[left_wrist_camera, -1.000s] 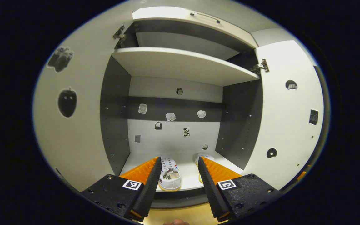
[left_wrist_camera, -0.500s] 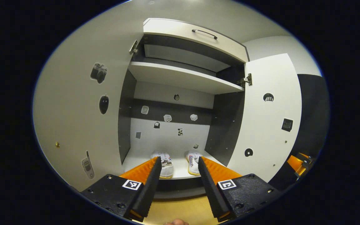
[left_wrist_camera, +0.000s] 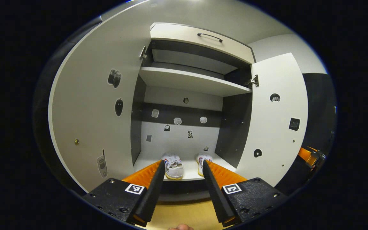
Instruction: Grab one shoe with the right hand and put it into the shoe cabinet, grab the other shoe with the left hand and put it into the shoe cabinet; then close the right door with the right hand and the left door with the left hand.
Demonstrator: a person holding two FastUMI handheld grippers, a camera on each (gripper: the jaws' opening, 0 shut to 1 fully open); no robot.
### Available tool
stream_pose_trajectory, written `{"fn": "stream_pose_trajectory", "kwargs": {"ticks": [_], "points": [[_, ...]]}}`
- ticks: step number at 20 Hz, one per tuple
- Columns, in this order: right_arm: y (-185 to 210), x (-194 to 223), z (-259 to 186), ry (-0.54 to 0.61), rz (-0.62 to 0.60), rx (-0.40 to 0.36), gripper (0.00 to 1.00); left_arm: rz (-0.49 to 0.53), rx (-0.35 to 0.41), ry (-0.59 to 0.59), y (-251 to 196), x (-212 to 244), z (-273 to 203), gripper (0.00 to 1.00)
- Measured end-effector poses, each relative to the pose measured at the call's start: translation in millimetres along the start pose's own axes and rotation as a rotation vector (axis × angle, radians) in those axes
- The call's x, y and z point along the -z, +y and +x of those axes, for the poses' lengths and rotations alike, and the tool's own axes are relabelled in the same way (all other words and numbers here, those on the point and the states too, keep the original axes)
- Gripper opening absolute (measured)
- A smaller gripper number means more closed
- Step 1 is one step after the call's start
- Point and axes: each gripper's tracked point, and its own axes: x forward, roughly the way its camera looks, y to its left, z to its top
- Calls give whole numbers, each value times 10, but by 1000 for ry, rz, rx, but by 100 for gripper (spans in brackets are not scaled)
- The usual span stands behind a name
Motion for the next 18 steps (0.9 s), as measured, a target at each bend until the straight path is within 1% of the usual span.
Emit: {"fn": "stream_pose_trajectory", "kwargs": {"ticks": [3,4,7,8,11,12,13,18], "points": [[34,18,29,8,-28,-21,98,-11,-9,10,3,36,-1,74],[44,19,26,11,-32,-29,93,-10,-11,11,9,46,1,74],[70,8,8,16,-49,-55,93,-3,-22,25,14,102,7,74],[90,12,10,15,-61,-67,98,-6,-22,29,6,115,9,74],[125,-13,10,17,-89,-96,97,-16,-20,41,-22,161,10,74],[142,-9,13,22,-86,-109,98,-17,-21,43,-27,167,8,74],[164,-10,1,25,-76,-124,93,-19,-23,43,-41,172,3,74],[226,-9,-38,32,-43,-182,92,-10,-42,37,-17,145,-48,74]]}}
